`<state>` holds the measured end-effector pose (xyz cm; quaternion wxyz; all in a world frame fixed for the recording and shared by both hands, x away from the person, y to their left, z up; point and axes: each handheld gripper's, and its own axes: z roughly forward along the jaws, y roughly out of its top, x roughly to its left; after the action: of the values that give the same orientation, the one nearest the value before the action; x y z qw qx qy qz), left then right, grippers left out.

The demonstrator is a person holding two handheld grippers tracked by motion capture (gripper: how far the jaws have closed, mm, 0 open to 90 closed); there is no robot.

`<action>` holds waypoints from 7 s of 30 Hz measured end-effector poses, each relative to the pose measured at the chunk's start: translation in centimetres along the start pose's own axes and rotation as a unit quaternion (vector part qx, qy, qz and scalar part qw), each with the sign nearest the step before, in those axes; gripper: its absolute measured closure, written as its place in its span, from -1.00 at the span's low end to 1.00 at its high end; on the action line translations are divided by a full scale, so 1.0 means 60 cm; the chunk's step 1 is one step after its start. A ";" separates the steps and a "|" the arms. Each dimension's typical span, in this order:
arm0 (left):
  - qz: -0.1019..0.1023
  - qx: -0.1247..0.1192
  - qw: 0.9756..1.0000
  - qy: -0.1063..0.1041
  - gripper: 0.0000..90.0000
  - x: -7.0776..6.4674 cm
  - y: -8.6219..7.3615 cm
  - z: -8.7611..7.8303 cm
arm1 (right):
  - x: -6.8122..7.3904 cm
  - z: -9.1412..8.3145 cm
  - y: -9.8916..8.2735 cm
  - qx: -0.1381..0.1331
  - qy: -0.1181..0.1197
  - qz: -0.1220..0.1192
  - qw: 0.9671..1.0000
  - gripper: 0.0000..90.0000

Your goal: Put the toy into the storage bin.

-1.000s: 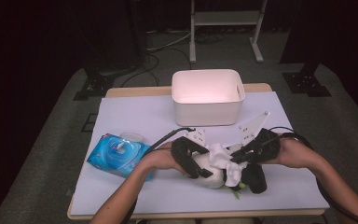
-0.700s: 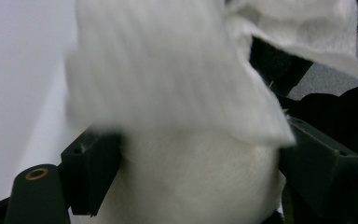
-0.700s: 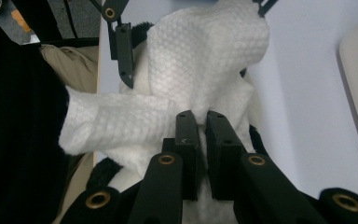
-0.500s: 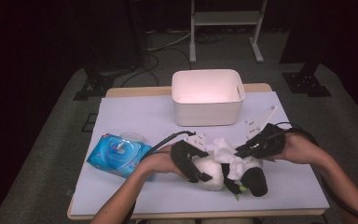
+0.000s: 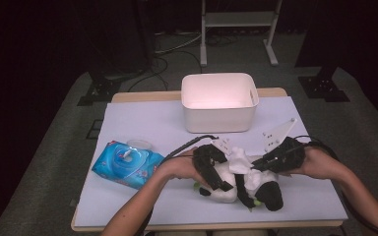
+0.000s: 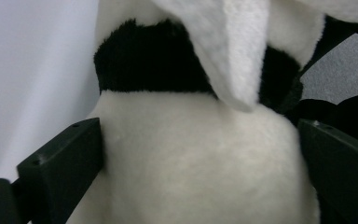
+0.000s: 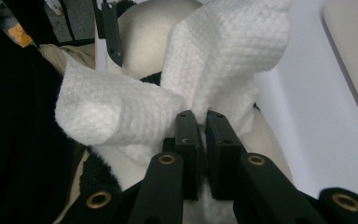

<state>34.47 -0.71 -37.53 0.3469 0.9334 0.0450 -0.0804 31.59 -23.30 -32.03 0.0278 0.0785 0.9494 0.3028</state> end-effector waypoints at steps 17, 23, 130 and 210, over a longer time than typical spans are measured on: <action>0.021 -0.001 1.000 0.001 -0.46 0.010 0.000 0.008 | -0.006 0.000 -0.008 -0.023 0.011 0.008 1.000 0.85; 0.029 0.010 0.999 0.019 -0.43 0.009 0.005 -0.009 | -0.019 -0.007 0.003 -0.038 0.010 0.002 0.999 0.85; 0.029 -0.021 0.994 0.107 -0.69 -0.017 -0.031 -0.072 | -0.015 0.040 0.025 -0.009 -0.004 -0.005 1.000 0.83; 0.028 -0.021 0.994 0.101 -0.73 -0.006 -0.058 -0.063 | -0.033 0.032 0.044 -0.003 -0.018 -0.009 1.000 0.81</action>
<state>34.07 4.41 -36.86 0.3622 0.9301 0.0550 0.0251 34.07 -20.44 -32.04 0.0479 0.0756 0.9485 0.3039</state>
